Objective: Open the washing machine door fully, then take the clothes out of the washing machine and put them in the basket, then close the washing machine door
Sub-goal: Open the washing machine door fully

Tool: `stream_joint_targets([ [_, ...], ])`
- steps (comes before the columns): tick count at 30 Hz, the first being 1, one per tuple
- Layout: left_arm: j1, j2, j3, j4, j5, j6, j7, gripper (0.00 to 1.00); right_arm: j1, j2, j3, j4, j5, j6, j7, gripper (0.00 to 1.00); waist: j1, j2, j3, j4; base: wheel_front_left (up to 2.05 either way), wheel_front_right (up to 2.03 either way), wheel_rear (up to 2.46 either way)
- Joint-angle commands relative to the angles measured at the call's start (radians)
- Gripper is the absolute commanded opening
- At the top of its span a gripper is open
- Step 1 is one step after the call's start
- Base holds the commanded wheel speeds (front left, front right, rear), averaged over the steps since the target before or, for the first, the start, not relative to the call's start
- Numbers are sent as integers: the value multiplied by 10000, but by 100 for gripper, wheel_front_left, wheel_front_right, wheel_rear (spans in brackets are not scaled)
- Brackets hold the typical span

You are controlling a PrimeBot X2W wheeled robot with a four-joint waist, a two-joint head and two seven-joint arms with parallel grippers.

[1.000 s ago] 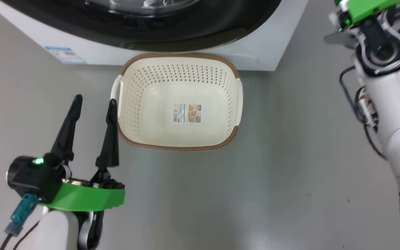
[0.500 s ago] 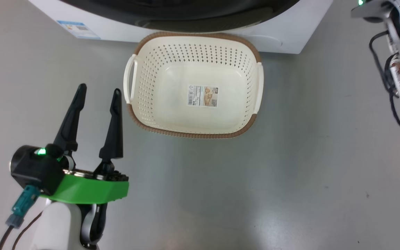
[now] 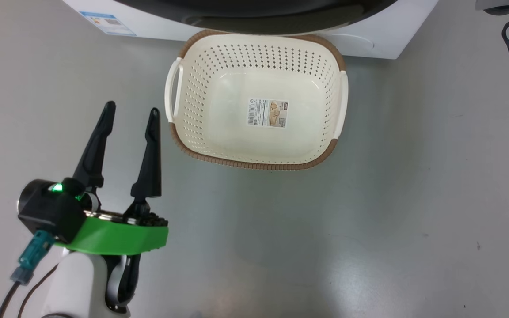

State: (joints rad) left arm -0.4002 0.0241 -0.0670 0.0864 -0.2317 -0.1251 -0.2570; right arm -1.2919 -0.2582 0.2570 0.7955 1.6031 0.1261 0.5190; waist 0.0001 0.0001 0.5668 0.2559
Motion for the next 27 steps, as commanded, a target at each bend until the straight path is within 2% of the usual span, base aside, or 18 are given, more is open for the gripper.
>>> stream_joint_targets([
  [1, -97, 262, 350, -192, 20, -56, -47, 100, 47, 341, 166, -455, 119, 46, 335, 0, -1, -1, -27, -44, 0, 0, 0],
  [12, -83, 262, 492, -188, 147, -56, -47, 100, 645, 478, 380, -1077, 383, 46, 1711, 0, -1, -1, -284, -520, 0, 0, 0],
  [22, -20, 262, 584, -141, 248, -56, -47, 100, 1345, 725, 549, -1422, 305, 46, 2144, 0, -1, -1, -562, -865, 0, 0, 0],
  [27, 23, 262, 636, -156, 308, -56, -47, 100, 1608, 824, 388, -1631, 257, 46, 1917, 0, -1, -1, -637, -983, 0, 0, 0],
])
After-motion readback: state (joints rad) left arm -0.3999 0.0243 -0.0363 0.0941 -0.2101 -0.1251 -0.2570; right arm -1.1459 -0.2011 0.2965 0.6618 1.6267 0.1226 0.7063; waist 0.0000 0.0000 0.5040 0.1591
